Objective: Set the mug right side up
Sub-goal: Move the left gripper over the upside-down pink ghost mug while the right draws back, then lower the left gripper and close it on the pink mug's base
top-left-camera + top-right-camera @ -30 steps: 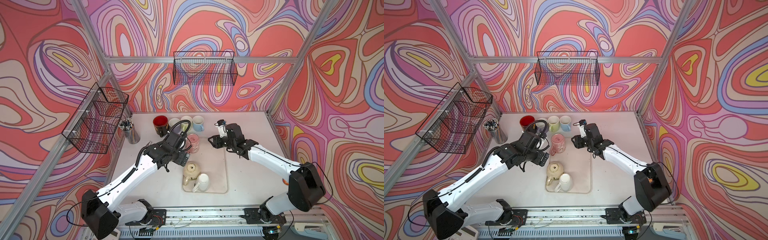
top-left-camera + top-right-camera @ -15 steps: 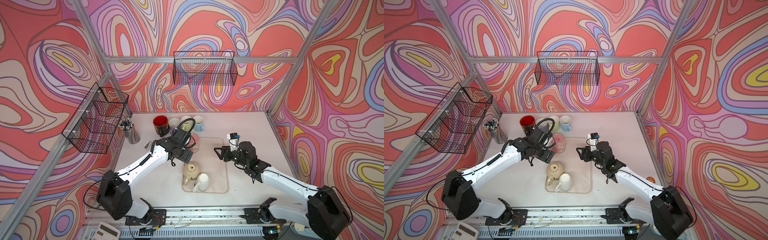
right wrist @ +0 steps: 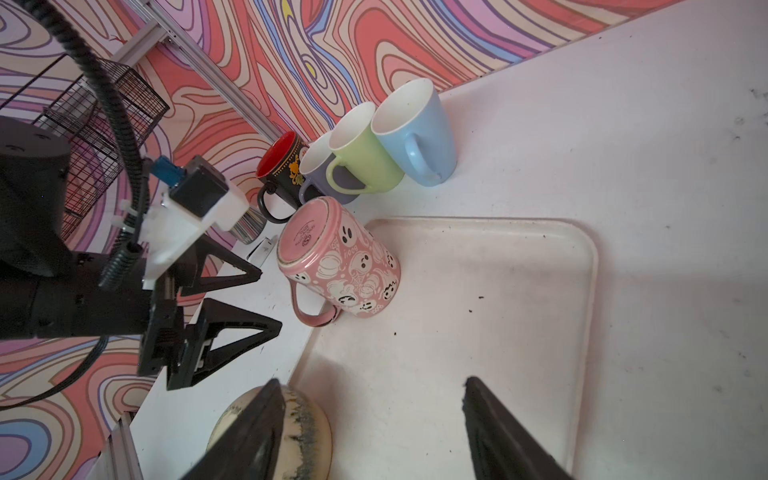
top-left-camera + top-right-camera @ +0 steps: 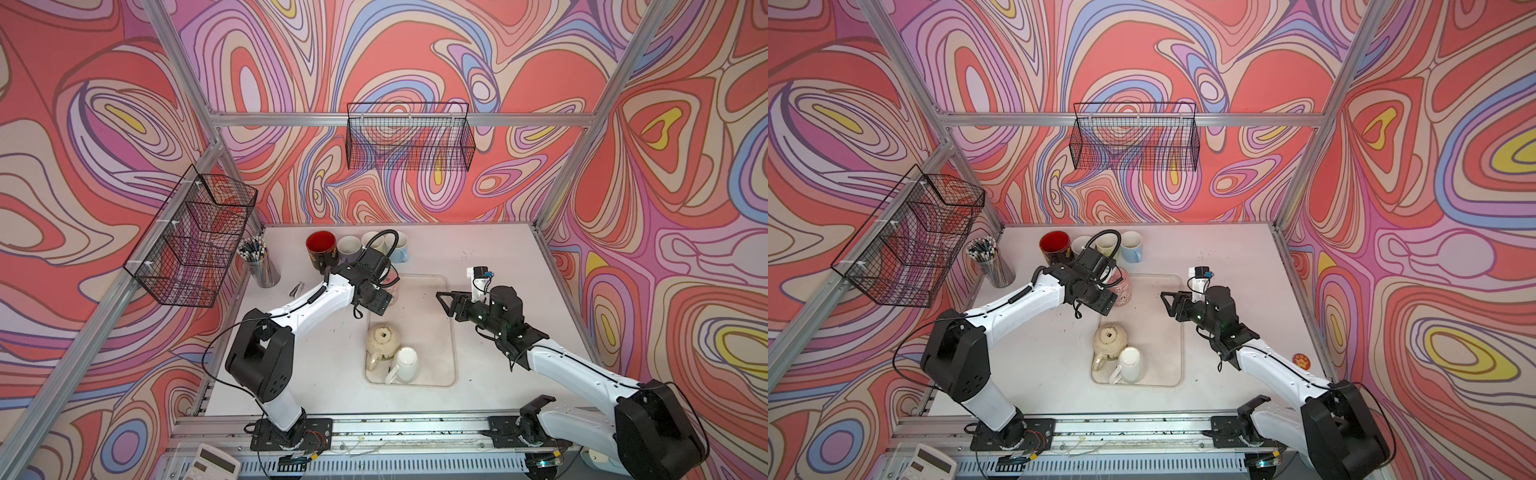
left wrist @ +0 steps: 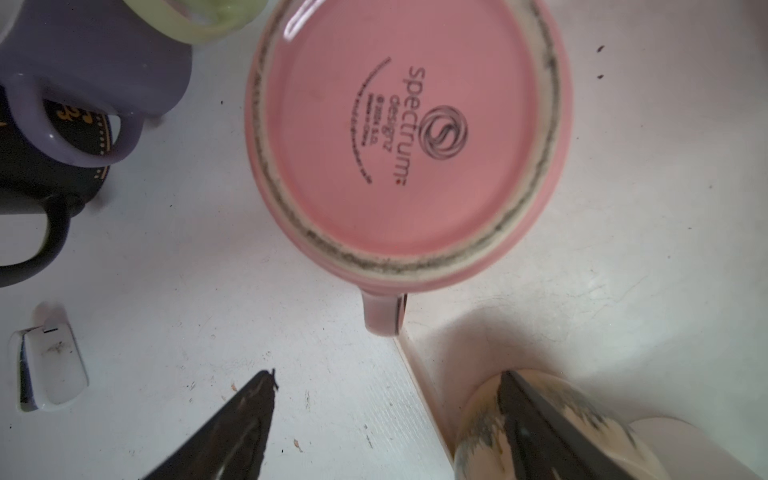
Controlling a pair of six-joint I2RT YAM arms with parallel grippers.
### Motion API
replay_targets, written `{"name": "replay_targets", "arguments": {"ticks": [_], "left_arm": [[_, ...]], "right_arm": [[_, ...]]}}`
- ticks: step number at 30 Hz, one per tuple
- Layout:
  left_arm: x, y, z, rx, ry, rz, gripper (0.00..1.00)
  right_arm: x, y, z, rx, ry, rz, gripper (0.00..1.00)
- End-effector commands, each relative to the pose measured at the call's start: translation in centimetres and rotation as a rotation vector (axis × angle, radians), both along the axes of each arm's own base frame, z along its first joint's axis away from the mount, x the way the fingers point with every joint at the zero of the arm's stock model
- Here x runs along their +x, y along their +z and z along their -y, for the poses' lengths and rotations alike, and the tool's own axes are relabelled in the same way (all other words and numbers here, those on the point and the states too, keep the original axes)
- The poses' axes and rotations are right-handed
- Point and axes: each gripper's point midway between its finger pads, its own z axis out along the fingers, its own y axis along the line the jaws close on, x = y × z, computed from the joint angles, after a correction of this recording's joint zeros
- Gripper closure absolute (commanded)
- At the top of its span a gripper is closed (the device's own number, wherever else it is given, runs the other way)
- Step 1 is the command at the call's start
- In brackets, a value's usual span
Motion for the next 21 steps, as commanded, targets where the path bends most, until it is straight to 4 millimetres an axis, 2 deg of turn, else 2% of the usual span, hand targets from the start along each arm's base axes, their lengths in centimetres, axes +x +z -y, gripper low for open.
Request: {"name": "replay_targets", "arguments": {"ticks": [1, 10, 14, 21], "left_arm": [[1.2, 0.1, 0.6, 0.0, -0.028, 0.013, 0.14], [3.1, -2.0, 1.7, 0.009, -0.064, -0.009, 0.19], [3.8, -3.1, 1.8, 0.004, -0.067, -0.037, 0.25], [4.5, -3.9, 2.1, 0.006, -0.065, -0.041, 0.36]], "right_arm": [[-0.2, 0.0, 0.2, 0.016, 0.009, 0.0, 0.3], [-0.1, -0.3, 0.3, 0.022, 0.013, -0.008, 0.3], [-0.1, -0.4, 0.3, 0.027, 0.015, -0.011, 0.3], [0.1, -1.1, 0.0, 0.031, 0.024, -0.033, 0.3]]}}
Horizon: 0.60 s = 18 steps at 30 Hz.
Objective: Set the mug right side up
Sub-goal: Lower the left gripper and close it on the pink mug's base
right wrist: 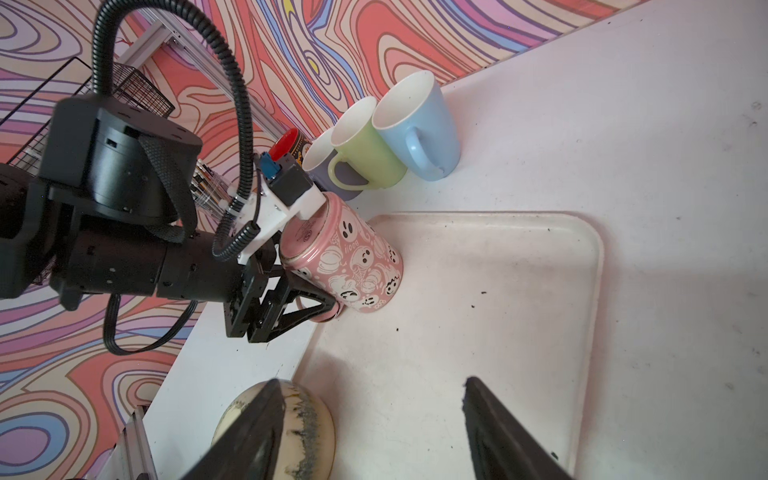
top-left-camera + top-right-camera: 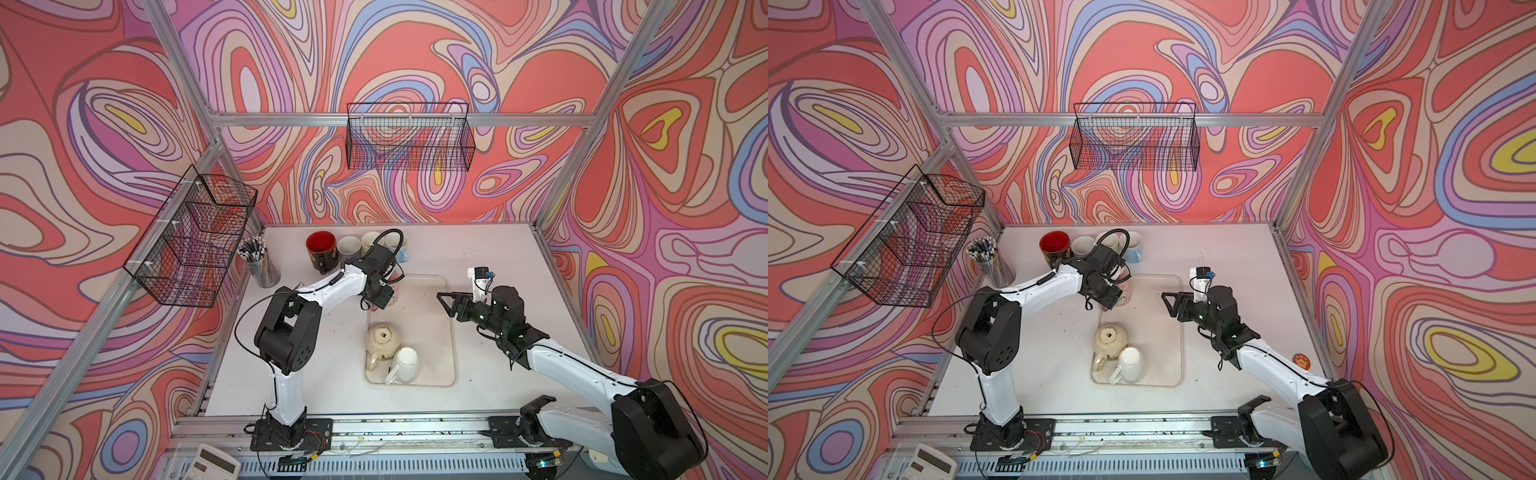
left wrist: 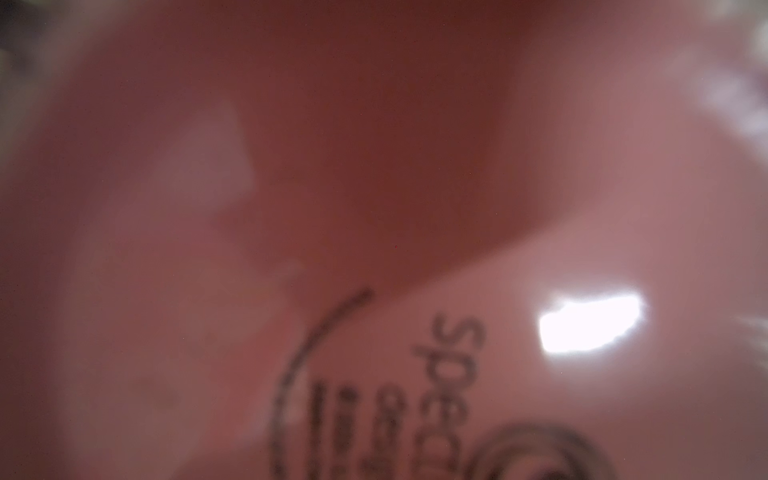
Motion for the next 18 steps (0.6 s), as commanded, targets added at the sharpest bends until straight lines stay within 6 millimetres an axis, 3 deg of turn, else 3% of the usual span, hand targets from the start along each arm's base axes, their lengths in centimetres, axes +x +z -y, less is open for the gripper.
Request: {"name": "replay_targets", "arguments": {"ticks": [1, 7, 18], "left_arm": [[1.0, 0.2, 0.6, -0.014, -0.018, 0.017, 0.39], [1.1, 0.1, 0.7, -0.014, -0.016, 0.022, 0.55], [1.4, 1.9, 0.7, -0.037, -0.006, 0.066, 0.86]], "right_arm": [[0.0, -0.7, -0.2, 0.008, 0.011, -0.017, 0.3], [0.1, -0.9, -0.1, 0.006, 0.007, -0.021, 0.3], [0.3, -1.4, -0.2, 0.0, 0.009, -0.031, 0.3]]}}
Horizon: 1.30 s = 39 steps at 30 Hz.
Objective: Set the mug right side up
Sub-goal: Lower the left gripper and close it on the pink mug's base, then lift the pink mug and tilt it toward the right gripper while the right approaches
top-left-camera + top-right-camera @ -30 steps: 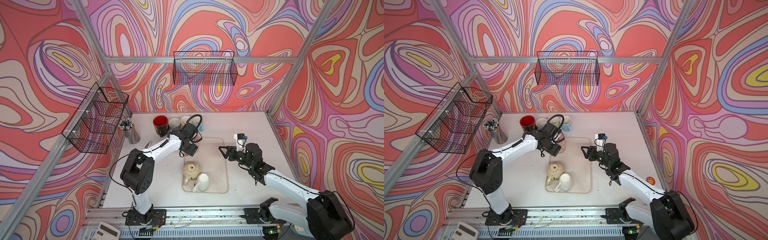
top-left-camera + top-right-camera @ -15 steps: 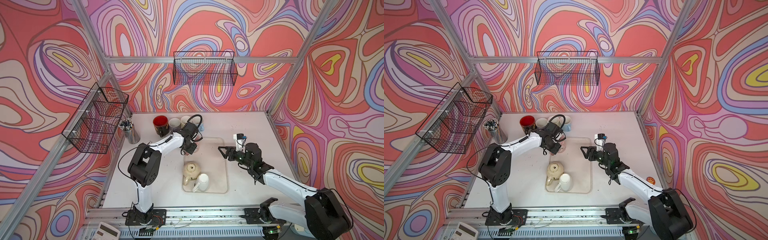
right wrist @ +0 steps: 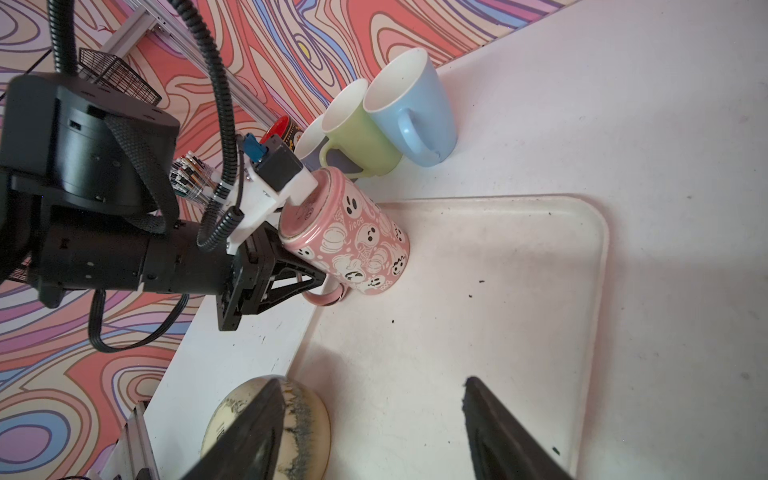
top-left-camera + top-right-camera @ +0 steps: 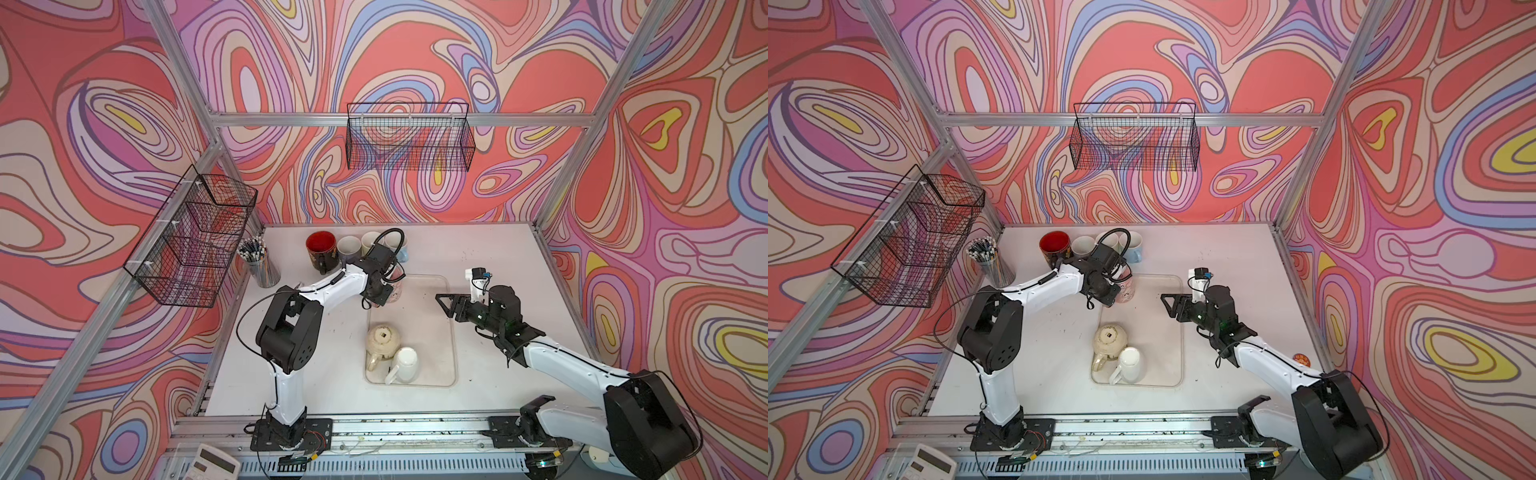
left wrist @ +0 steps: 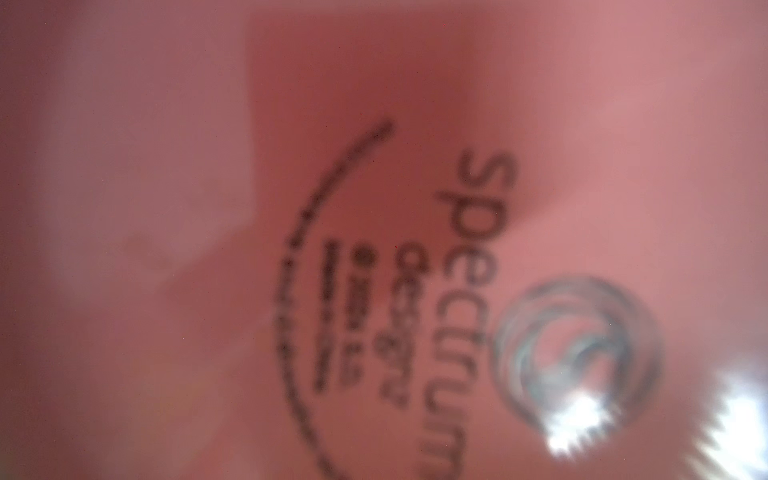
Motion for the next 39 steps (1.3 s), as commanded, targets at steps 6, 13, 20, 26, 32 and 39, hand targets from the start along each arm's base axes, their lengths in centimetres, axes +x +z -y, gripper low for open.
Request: {"name": "replay_targets", "arguments": {"ticks": [6, 13, 20, 26, 32, 39], "left_arm": [[0.9, 3.0, 0.6, -0.055, 0.003, 0.072, 1.0], [0.4, 5.4, 1.3, -0.138, 0.005, 0.105, 1.0], [-0.9, 9.2, 2.4, -0.299, 0.017, 0.151, 1.0], [-2.2, 13.2, 3.3, -0.452, 0.012, 0.199, 1.0], [-4.0, 17.9, 3.7, -0.606, -0.002, 0.261, 1.0], [-6.5, 23.0, 4.4, -0.844, -0.026, 0.308, 1.0]], "right_arm": [[0.1, -0.6, 0.0, -0.005, 0.003, -0.004, 0.3], [-0.1, -0.2, -0.7, 0.019, 0.043, 0.015, 0.3], [-1.0, 1.4, -1.2, 0.105, 0.084, 0.096, 0.3], [-1.6, 2.8, -1.9, 0.177, 0.137, 0.146, 0.22], [-2.1, 4.8, -1.8, 0.25, 0.14, 0.206, 0.02], [-4.3, 8.3, -2.0, 0.393, 0.215, 0.321, 0.02]]}}
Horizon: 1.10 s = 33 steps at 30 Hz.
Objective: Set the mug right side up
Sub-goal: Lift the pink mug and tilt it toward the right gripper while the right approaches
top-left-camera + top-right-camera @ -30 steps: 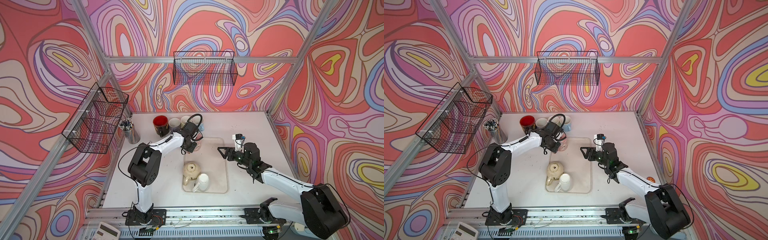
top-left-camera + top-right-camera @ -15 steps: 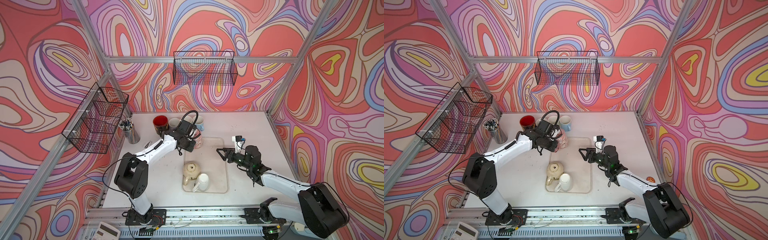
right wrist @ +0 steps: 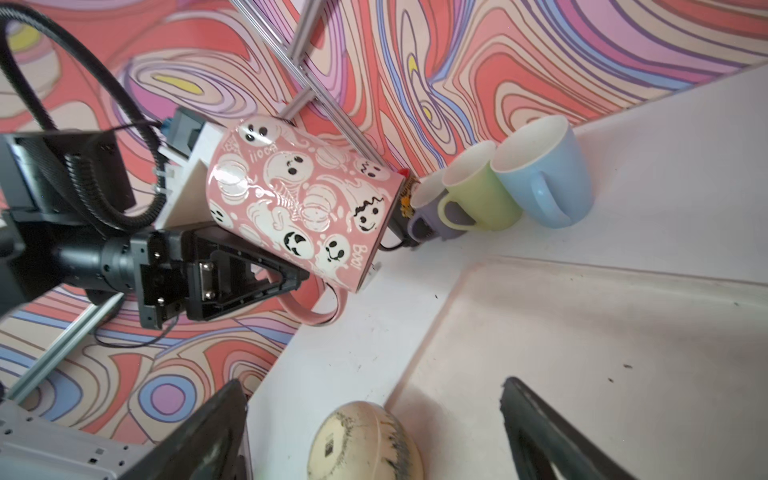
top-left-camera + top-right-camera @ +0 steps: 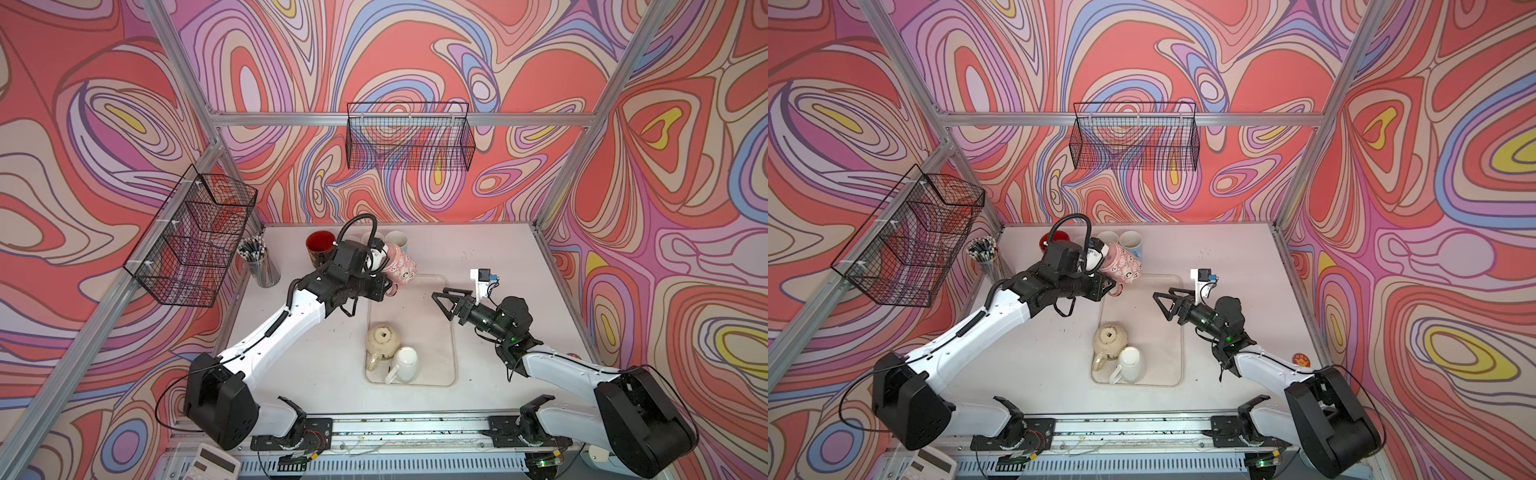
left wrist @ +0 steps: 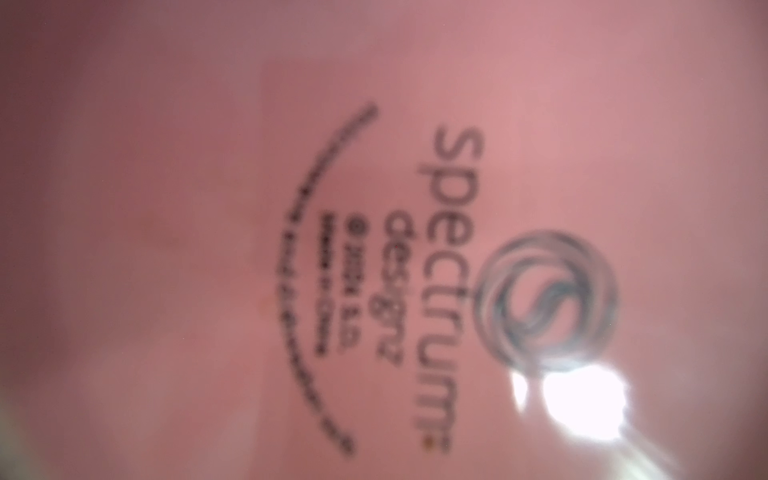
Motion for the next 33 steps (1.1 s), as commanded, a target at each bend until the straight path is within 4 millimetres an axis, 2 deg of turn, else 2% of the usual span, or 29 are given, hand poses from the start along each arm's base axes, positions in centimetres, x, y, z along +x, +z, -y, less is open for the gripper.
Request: {"name": "replay_targets", "arguments": {"ticks": [1, 6, 12, 16, 21, 28, 33], "left_arm": [[-0.4, 6.9, 1.9, -0.245, -0.046, 0.148, 1.0], [-2.1, 9.5, 2.6, -0.411, -0.095, 0.155, 1.0], [-3.5, 11.7, 3.1, -0.571, -0.139, 0.166, 1.0], [-3.9, 12.8, 3.3, -0.651, -0.161, 0.182, 1.0], [-4.1, 13.7, 3.7, -0.741, -0.193, 0.196, 1.0], [-4.5, 15.0, 3.7, -0.787, -0.215, 0.224, 1.0], [-4.3, 14.5, 4.1, -0.806, -0.229, 0.209, 1.0]], "right_arm": [[-1.9, 3.3, 0.2, 0.135, 0.055, 0.109, 0.02], [-2.3, 4.8, -1.0, 0.21, 0.165, 0.117, 0.03], [-2.2, 6.4, -2.1, 0.266, 0.257, 0.119, 0.19], [-2.0, 7.4, -3.0, 0.274, 0.329, 0.108, 0.25], [-1.6, 8.6, -4.1, 0.293, 0.4, 0.096, 0.29], [-1.0, 8.5, -5.7, 0.308, 0.443, 0.067, 0.33], [-0.9, 8.8, -6.8, 0.311, 0.483, 0.065, 0.4]]}}
